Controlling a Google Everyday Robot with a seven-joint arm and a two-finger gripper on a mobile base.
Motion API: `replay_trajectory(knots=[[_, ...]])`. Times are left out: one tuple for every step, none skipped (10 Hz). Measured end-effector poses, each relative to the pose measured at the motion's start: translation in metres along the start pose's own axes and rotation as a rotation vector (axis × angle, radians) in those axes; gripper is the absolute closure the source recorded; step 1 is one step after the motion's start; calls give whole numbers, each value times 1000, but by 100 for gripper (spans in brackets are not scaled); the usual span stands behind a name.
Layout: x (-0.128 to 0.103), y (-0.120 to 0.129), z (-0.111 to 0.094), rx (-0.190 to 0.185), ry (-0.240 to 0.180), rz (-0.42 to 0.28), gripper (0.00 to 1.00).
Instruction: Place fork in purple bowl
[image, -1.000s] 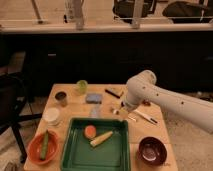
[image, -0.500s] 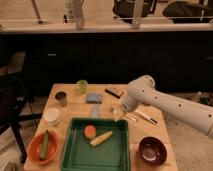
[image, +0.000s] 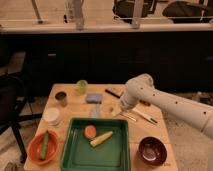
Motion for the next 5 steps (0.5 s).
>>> replay_trajectory(knots=[[0,-1,4,-1,6,21,20],[0,-1,9,0,12,46,20],[1,-2,13,1,17,66,20],[2,-4,21,-1,25,86,20],[1,-4,26,-2,32,96,20]])
